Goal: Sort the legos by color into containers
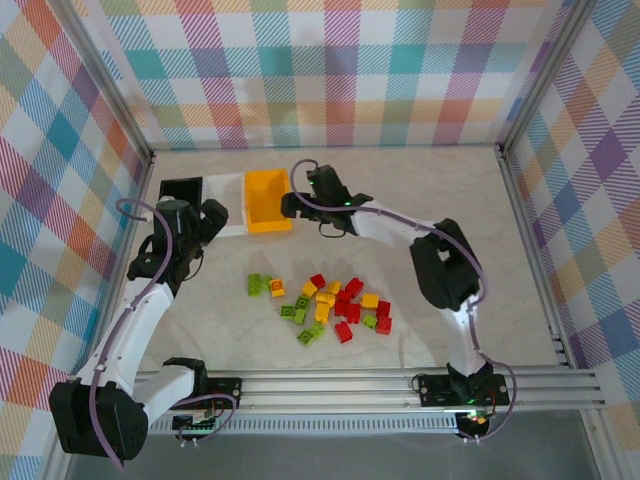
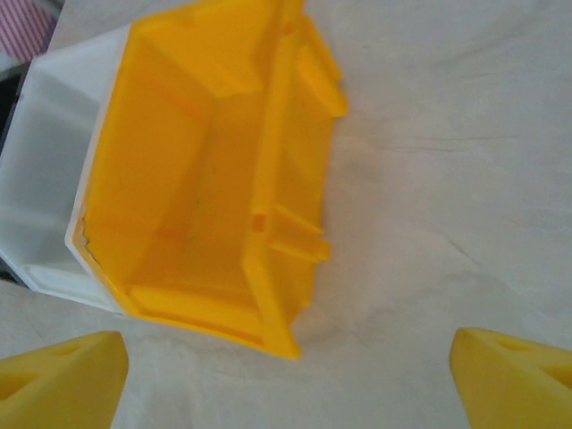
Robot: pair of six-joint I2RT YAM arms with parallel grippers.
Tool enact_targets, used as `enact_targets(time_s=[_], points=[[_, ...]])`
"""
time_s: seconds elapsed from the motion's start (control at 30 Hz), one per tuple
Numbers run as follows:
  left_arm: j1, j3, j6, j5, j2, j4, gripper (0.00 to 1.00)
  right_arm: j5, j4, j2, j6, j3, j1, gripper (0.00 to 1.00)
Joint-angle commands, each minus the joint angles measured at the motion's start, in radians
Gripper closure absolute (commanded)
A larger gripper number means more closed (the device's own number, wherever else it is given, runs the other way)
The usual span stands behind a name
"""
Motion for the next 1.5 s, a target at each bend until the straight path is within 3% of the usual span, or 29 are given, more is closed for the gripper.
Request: enact_targets(time_s=[0.0, 0.1, 0.4, 0.6, 1.0, 1.23, 1.47], points=[[-0.010, -0.021, -0.012, 0.085, -0.015, -0.034, 0.00, 0.022, -0.072, 0.091, 0.005, 0.144, 0.001, 0.14], [-0.014, -0.037, -0.009, 0.098, -0.033, -0.049, 0.00, 0.036, -0.133, 0.184, 0.024, 0.265, 0.003, 0.17], [-0.028, -0.058, 0.023, 0.118, -0.081, -0.060, 0.00, 0.037, -0.362, 0.400, -0.031, 0.622, 0.005, 0.39], [-0.047, -0.070, 0.010, 0.116, -0.088, -0.060, 0.00, 0.106, -0.441, 0.414, -0.051, 0.647, 0.006, 0.60], [-0.070, -0.033, 0.018, 0.113, -0.118, -0.116, 0.00, 0.282, -0.341, 0.111, -0.064, 0.248, -0.020, 1.00], [-0.081, -0.009, 0.011, 0.150, -0.092, -0.130, 0.00, 0.372, -0.335, -0.149, -0.149, -0.083, -0.083, 1.00], [-0.099, -0.017, 0.013, 0.158, -0.083, -0.106, 0.00, 0.293, -0.246, -0.351, -0.217, -0.397, -0.197, 1.00]])
